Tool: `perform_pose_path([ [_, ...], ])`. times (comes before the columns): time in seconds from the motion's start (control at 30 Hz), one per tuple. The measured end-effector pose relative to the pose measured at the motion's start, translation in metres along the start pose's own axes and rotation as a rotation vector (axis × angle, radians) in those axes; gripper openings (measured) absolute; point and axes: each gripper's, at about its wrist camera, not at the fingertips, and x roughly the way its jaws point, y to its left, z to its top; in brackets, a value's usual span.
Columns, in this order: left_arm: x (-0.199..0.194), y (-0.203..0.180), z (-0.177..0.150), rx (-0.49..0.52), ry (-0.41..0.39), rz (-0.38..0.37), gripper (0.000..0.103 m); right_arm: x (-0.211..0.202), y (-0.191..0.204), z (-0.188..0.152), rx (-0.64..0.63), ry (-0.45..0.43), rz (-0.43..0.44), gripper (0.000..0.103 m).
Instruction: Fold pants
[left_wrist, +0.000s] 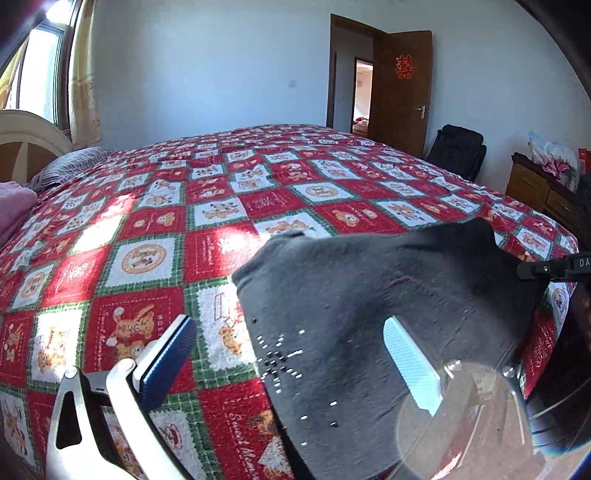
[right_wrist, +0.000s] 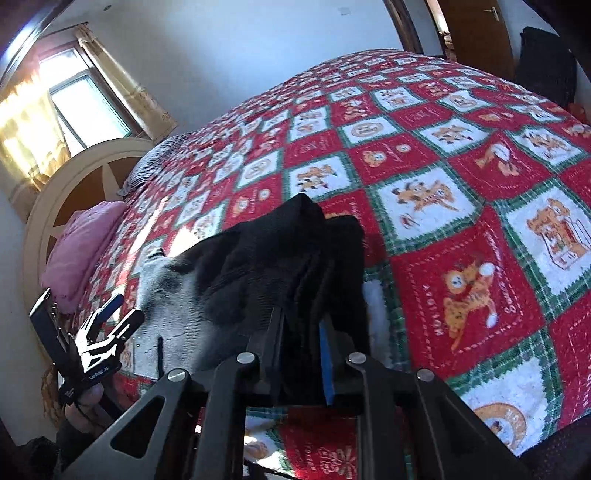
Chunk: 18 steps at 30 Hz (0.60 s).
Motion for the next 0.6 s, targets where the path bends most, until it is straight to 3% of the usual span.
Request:
perform_pose_path([
  [0.17,0.004,0.005,-0.008,-0.027,0.023,-0.011,0.103,0.005,-0.015,0.000,0.037,0.004,0.037,0.018],
  [0.23,0.002,0.005,-0.009,-0.026,0.014,-0.017,0.103,-0.001,-0.010,0.003,0.021,-0.016,0.023,0.025],
  [0.3,0.000,0.005,-0.008,-0.028,0.009,-0.016,0.103,-0.008,-0.007,0.008,0.009,-0.060,-0.023,0.056],
  [0.33,0.000,0.005,-0.008,-0.030,0.006,-0.021,0.103,-0.013,-0.005,0.013,0.010,-0.092,-0.018,0.060],
  [0.5,0.000,0.000,-0.007,-0.019,0.005,-0.029,0.103,-0.006,0.004,0.044,-0.018,-0.137,-0.011,0.061],
  [0.6,-0.002,-0.002,-0.006,-0.004,-0.007,-0.025,0.103,0.024,0.009,0.061,-0.030,-0.076,0.007,0.061],
])
